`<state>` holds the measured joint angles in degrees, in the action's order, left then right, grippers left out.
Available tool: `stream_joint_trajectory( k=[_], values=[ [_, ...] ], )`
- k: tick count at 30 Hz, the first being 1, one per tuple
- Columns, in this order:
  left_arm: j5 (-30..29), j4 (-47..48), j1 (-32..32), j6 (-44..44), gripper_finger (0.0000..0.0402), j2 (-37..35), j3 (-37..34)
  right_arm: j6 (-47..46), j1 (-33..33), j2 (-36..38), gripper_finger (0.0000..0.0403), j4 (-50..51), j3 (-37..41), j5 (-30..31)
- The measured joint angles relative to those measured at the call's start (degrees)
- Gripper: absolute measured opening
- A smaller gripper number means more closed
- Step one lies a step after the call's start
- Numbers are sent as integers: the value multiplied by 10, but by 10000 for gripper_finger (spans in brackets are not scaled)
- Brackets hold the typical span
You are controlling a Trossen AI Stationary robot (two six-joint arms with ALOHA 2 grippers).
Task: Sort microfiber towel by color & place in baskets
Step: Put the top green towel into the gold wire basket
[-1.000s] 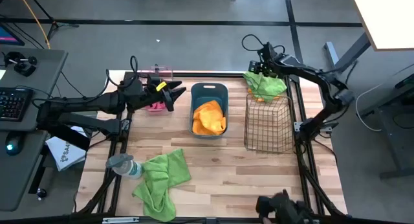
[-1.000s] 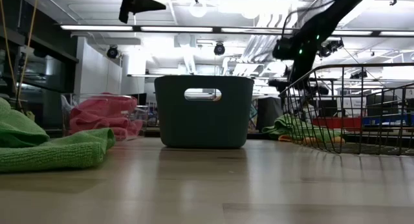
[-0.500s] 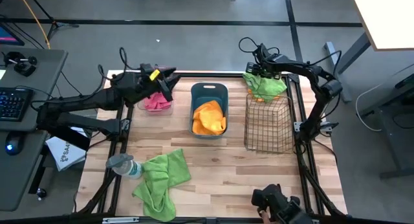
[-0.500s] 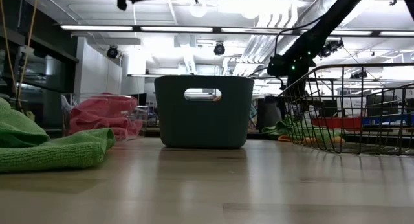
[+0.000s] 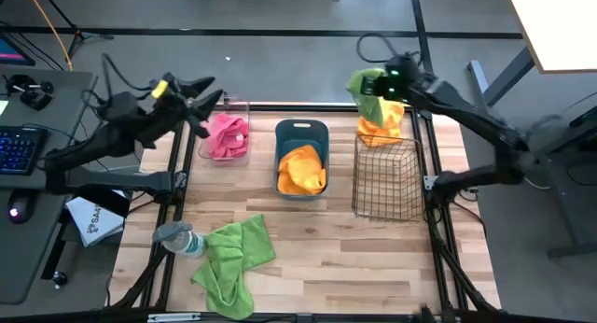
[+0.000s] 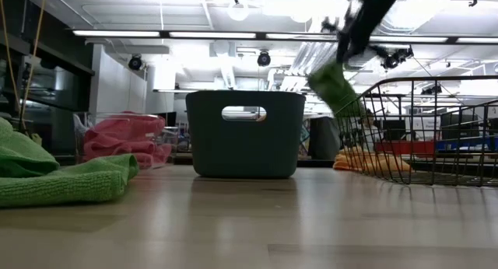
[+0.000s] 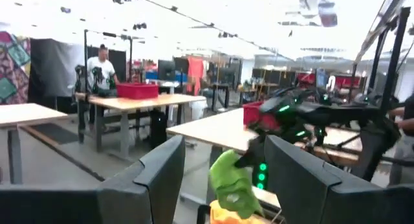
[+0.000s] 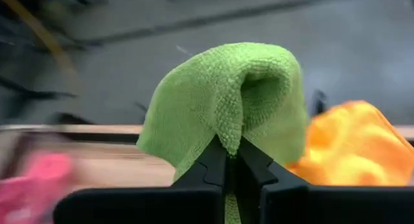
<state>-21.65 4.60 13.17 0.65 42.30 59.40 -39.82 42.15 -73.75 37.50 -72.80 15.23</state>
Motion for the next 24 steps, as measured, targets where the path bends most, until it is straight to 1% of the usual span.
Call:
stream_joint_trajectory(
  k=[3,6,9,12,14,17,22,24],
  values=[
    [1,21,0,0,202,-19,0,-11,-56,70,4,0,-15,1],
    [13,34,0,-4,202,-25,0,-36,-129,124,2,0,-19,-9],
    [36,39,0,-4,202,-22,0,-40,-213,156,2,23,-14,-20],
    [64,38,0,-17,202,-14,0,-42,-299,167,2,65,-14,-13],
    [71,38,0,-36,202,-7,0,-58,-354,164,2,105,-14,12],
    [76,37,0,-62,202,3,0,-92,-419,155,2,191,-14,59],
    [76,13,0,-98,202,24,-1,-189,-503,149,2,356,-13,112],
    [76,1,0,-110,202,33,-1,-222,-533,151,2,401,-13,131]
  ],
)
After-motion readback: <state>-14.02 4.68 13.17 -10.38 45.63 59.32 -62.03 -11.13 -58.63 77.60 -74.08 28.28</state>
